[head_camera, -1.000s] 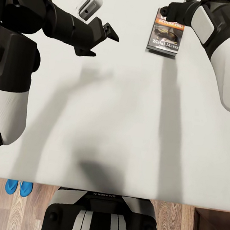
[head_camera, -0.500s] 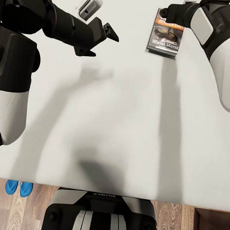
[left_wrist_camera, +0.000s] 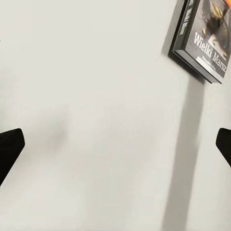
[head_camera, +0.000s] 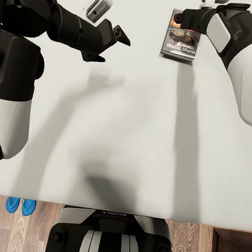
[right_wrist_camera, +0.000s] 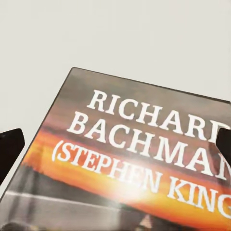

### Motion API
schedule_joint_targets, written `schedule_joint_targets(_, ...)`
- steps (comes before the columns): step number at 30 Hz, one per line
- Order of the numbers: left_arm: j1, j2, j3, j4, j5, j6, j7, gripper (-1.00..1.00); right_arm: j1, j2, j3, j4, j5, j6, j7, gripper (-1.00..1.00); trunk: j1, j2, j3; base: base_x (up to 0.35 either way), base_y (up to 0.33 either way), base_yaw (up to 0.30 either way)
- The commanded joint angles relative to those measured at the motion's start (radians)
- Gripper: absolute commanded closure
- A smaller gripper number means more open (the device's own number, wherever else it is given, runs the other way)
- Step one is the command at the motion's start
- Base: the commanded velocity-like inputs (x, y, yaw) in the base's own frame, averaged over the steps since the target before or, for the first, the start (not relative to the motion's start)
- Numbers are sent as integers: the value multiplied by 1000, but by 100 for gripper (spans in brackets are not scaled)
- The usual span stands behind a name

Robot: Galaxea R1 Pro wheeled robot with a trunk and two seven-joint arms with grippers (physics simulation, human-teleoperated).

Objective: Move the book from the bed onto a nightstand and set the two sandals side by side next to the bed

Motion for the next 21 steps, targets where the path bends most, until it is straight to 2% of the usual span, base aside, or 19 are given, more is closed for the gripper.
schedule_joint_targets(1,-1,0,0,-1,6,8,8,-100,8,0,-5,-2,9,5,4,-100,0,0,0,0,0,0)
schedule_joint_targets(21,0,2,-1,0,7,8,8,-100,48,1,-7,-2,11,2,6,-100,0,0,0,0,0,0)
